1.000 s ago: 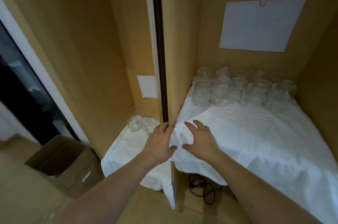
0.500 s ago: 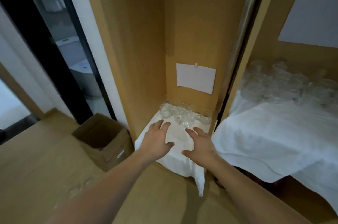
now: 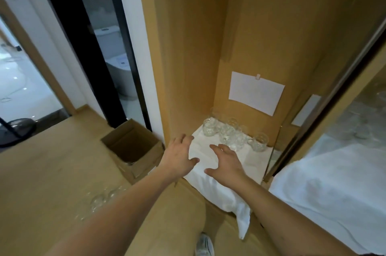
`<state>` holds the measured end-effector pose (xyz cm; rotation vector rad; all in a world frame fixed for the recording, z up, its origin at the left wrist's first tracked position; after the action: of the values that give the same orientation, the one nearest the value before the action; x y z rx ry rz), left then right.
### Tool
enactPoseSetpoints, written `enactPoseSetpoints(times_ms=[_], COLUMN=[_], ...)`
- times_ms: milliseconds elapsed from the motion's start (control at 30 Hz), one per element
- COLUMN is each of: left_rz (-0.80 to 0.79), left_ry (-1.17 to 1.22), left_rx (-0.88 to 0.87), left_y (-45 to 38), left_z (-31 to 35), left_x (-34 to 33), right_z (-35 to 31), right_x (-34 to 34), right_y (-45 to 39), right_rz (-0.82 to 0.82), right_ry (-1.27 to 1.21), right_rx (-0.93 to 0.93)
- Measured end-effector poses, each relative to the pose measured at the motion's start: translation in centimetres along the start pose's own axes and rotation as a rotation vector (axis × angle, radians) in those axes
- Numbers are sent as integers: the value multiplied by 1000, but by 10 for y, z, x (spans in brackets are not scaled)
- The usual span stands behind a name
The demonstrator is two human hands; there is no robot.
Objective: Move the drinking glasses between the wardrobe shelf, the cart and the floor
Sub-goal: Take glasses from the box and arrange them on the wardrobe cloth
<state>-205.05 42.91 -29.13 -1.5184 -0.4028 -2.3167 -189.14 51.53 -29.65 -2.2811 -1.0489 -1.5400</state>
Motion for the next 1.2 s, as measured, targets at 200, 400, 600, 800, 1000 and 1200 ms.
enactPoseSetpoints(times_ms=[200, 400, 600, 800, 1000, 1200], left_rz=[-46, -136, -184, -248, -296, -376], left_ry=[-47, -108, -109, -74, -64, -21], left_rx=[-6, -58, -52, -58, -101, -176], left_y=[-66, -127, -167, -186, -214, -265], left_z=[-4, 16, 35, 37, 33, 31], left_x=[-1, -17, -32, -48, -60, -76], right_z=[14, 49, 81, 97, 102, 109], right_x=[7, 22, 19, 14, 7, 8], right_y=[-60, -109, -129, -146, -163, -185], right_rz=[-8, 7, -9, -10, 38, 80], right_ry=[-75, -158, -239, -277, -314, -390], right_rx=[-32, -129, -223, -260, -338, -478])
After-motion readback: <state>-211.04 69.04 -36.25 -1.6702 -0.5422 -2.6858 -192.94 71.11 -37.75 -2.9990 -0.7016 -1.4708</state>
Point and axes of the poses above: each hand's wrist, its own y-axis away from the middle knuckle, its own x-axis out of the back of the hand, z = x × y, the point moved 2 cm from there along -y, towards the middle knuckle
